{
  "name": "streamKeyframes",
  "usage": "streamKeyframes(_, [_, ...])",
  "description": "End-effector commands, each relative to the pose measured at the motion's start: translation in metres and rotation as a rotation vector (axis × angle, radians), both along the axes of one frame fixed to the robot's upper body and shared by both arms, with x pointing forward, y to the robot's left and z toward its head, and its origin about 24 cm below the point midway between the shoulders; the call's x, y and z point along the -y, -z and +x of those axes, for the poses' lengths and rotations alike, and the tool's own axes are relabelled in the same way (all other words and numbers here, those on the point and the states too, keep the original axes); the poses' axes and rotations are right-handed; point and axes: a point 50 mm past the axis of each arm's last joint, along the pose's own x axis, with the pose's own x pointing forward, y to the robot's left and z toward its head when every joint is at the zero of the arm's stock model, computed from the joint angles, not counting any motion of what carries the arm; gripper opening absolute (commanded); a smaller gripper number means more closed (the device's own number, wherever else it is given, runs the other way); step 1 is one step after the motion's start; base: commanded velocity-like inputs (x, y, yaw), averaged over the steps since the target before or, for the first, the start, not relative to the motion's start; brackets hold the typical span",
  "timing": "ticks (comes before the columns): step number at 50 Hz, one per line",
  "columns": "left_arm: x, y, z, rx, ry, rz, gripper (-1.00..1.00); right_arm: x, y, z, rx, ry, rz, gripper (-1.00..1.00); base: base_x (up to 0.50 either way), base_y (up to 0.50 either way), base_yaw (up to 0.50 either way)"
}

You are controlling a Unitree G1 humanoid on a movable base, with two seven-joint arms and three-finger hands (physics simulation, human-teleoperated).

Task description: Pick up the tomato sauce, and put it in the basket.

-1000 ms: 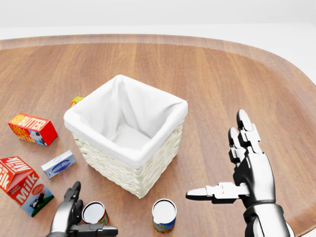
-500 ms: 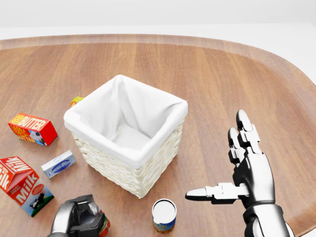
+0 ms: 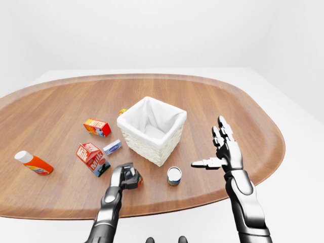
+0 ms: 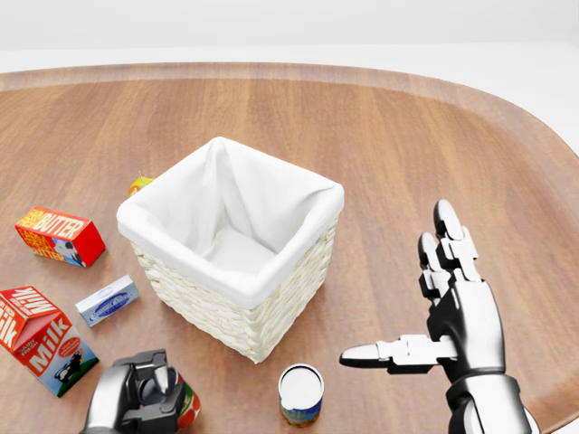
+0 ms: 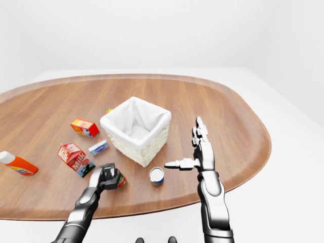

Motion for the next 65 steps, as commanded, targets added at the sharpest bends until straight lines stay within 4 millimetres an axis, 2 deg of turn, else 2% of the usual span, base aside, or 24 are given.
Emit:
streamKeyframes(1, [-0.001,-0.032,-0.002,0.173,0.002,0.025,-1.0,0.001,-0.001,0.0,0.003,0.003,0.0,1.0,0.0,0.0,0.0])
streamKeyframes(2, [-0.001,-0.033,-0.003,0.177,0.003,0.022,-1.0,0.001,-0.001,0.0,0.003,0.003,0.0,1.0,0.0,0.0,0.0])
streamKeyframes(3, [-0.001,-0.042,-0.001,0.222,0.006,0.026,-1.0,0.001,-0.001,0.0,0.003,0.004,0.0,1.0,0.0,0.0,0.0])
streamKeyframes(7, [-0.001,-0.046,-0.005,0.24,0.01,0.019,-1.0,0.002,-0.002,0.0,0.007,0.005,0.0,1.0,0.0,0.0,0.0])
streamKeyframes(12, [-0.001,-0.064,-0.008,0.324,0.013,0.014,-1.0,0.003,-0.002,0.0,0.01,0.008,0.001,1.0,0.0,0.0,0.0])
streamKeyframes(14, [-0.001,-0.077,-0.007,0.382,0.016,0.021,-1.0,0.003,-0.003,0.0,0.01,0.009,0.001,1.0,0.0,0.0,0.0])
streamKeyframes(16, [-0.001,-0.071,-0.009,0.357,0.015,0.017,-1.0,0.003,-0.002,0.001,0.01,0.01,0.001,1.0,0.0,0.0,0.0])
streamKeyframes(19, [-0.001,-0.084,-0.009,0.413,0.018,0.027,-1.0,0.003,-0.002,0.001,0.009,0.01,0.001,1.0,0.0,0.0,0.0])
streamKeyframes(20, [-0.001,-0.079,-0.01,0.393,0.016,0.031,-1.0,0.003,-0.002,0.001,0.008,0.011,0.001,1.0,0.0,0.0,0.0])
streamKeyframes(23, [-0.001,-0.094,-0.012,0.458,0.019,0.042,-1.0,0.004,-0.002,0.002,0.009,0.011,0.002,1.0,0.0,0.0,0.0])
streamKeyframes(25, [-0.002,-0.088,-0.013,0.431,0.016,0.044,-1.0,0.003,-0.002,0.002,0.007,0.011,0.001,1.0,0.0,0.0,0.0])
streamKeyframes(27, [-0.002,-0.1,-0.013,0.48,0.019,0.051,-1.0,0.003,-0.002,0.002,0.007,0.011,0.001,1.0,0.0,0.0,0.0])
streamKeyframes(34, [0.0,-0.119,-0.02,0.561,0.033,0.048,-1.0,0.003,-0.001,0.001,0.005,0.012,0.0,1.0,0.0,0.0,0.0])
streamKeyframes(37, [0.0,-0.12,-0.02,0.567,0.036,0.048,-1.0,0.003,-0.002,0.001,0.008,0.012,0.0,1.0,0.0,0.0,0.0])
streamKeyframes(38, [0.0,-0.115,-0.021,0.546,0.035,0.044,-1.0,0.003,-0.002,0.001,0.009,0.013,0.0,1.0,0.0,0.0,0.0])
streamKeyframes(40, [0.001,-0.124,-0.022,0.584,0.039,0.05,-1.0,0.003,-0.002,0.001,0.01,0.013,0.0,1.0,0.0,0.0,0.0])
streamKeyframes(42, [0.001,-0.12,-0.022,0.569,0.039,0.044,-1.0,0.003,-0.002,0.001,0.01,0.013,0.0,1.0,0.0,0.0,0.0])
streamKeyframes(46, [0.003,-0.141,-0.025,0.656,0.05,0.054,-1.0,0.002,-0.001,0.001,0.005,0.01,-0.001,1.0,0.0,0.0,0.0])
streamKeyframes(65, [0.006,-0.177,-0.027,0.754,0.066,0.061,-1.0,0.003,0.002,0.002,-0.009,0.011,0.001,1.0,0.0,0.0,0.0])
